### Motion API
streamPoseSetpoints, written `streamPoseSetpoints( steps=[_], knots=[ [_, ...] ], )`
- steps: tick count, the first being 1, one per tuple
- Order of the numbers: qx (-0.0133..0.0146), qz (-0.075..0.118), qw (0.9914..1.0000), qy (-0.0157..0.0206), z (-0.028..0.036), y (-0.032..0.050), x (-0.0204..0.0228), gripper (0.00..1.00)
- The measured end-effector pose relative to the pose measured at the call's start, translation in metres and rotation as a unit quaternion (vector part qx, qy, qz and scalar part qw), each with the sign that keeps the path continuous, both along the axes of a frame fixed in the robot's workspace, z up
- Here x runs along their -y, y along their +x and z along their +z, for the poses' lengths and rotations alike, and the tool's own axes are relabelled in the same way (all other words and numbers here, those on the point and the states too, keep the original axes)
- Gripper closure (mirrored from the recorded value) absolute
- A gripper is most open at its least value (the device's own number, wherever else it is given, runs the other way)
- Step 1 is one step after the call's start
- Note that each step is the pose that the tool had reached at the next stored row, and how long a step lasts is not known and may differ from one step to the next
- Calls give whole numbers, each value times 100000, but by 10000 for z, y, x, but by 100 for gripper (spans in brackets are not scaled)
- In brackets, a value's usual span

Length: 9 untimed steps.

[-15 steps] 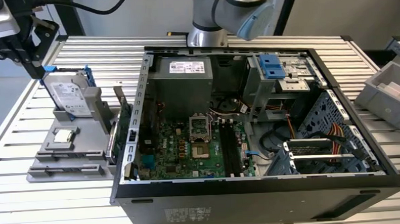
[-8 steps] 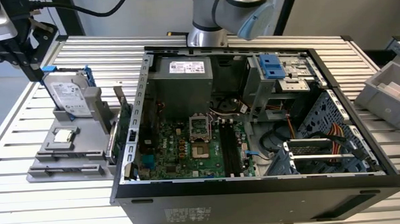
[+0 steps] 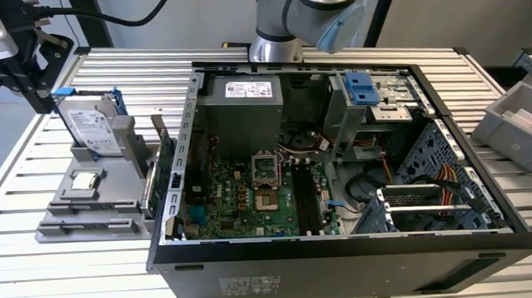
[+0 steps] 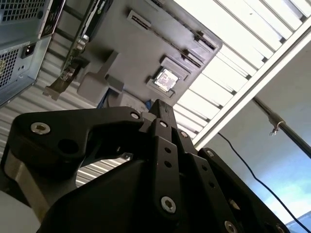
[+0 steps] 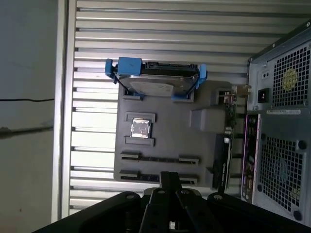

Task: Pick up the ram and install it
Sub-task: 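Reach for the ram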

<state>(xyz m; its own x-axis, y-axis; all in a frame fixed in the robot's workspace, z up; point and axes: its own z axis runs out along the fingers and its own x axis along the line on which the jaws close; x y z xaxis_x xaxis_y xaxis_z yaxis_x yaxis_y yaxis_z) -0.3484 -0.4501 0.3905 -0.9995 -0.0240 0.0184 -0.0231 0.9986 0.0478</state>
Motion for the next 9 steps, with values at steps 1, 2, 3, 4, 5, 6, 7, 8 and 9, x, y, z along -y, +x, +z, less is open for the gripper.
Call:
streamPoseSetpoints(
  steps=[1,2,3,4,5,6,7,8,9],
  knots=[
    [-13,0,100000,5,-1,0,10,100],
    [-36,-1,100000,-1,0,0,21,100],
    [-45,0,100000,6,-1,0,31,100],
    [-74,0,100000,2,-1,0,43,100],
    [-90,0,100000,2,-1,0,52,100],
    [-106,-2,100000,8,-2,0,63,100],
    [-132,2,100000,1,-1,0,73,100],
    [-149,0,100000,4,-2,0,83,100],
    [-168,0,100000,4,-2,0,92,100]
  ],
)
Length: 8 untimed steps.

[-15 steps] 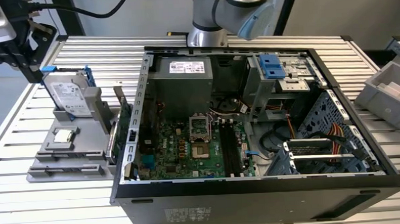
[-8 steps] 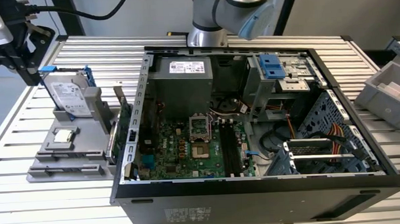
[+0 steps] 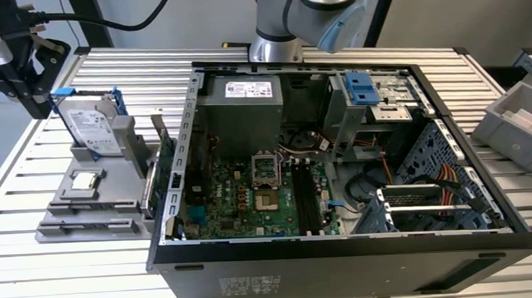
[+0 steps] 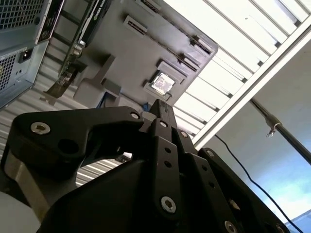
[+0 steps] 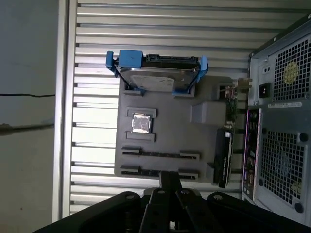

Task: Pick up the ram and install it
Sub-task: 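Reach for the ram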

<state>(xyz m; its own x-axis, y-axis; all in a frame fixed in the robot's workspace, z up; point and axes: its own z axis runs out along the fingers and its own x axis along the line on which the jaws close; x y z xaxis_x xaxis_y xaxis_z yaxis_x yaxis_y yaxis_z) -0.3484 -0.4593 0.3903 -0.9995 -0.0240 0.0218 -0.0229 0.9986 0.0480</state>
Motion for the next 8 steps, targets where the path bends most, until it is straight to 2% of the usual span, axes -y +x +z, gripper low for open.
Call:
streamPoseSetpoints(
  steps=[8],
  knots=[
    [-168,2,100000,4,-2,0,71,100]
  ],
)
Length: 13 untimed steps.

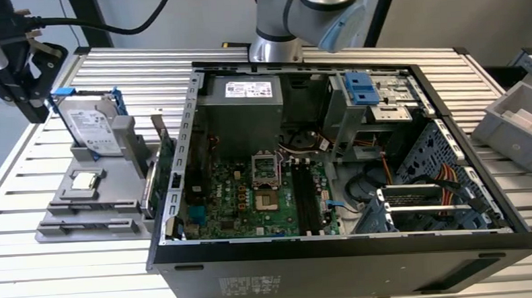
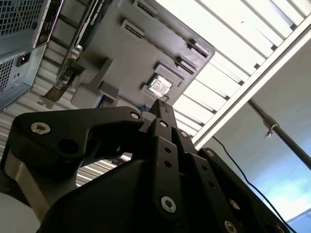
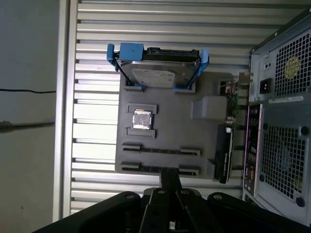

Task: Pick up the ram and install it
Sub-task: 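Reach for the ram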

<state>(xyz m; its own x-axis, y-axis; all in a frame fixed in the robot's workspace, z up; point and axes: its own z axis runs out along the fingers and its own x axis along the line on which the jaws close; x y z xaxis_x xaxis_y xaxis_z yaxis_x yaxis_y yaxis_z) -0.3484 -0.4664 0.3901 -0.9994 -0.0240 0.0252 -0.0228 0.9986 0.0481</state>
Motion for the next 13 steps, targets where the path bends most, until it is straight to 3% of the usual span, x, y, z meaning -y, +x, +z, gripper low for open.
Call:
streamPoseSetpoints(
  steps=[13],
  knots=[
    [-38,-114,100000,-5,-6,0,119,100]
  ],
)
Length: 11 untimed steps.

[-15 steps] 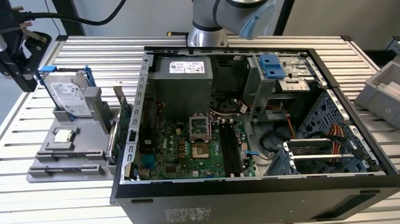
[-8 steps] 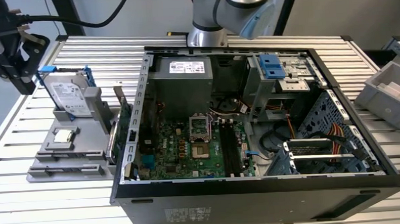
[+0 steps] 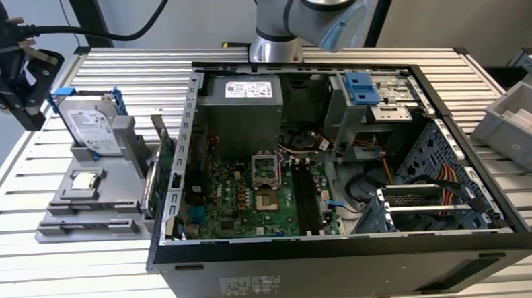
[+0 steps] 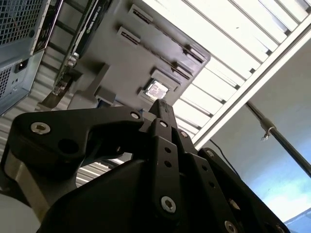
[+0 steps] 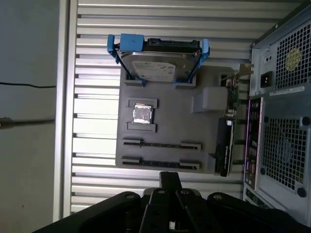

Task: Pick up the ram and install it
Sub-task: 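Reach for the ram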

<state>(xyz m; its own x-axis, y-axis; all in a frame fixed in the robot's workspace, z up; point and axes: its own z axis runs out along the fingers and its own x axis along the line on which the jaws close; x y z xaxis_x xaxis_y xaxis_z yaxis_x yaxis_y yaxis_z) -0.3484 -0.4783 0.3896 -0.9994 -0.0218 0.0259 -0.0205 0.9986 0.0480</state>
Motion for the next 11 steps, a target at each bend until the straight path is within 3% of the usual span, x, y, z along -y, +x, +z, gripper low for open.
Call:
streamPoseSetpoints(
  steps=[11],
  knots=[
    [-10,-303,100000,-5,-4,0,135,100]
  ],
)
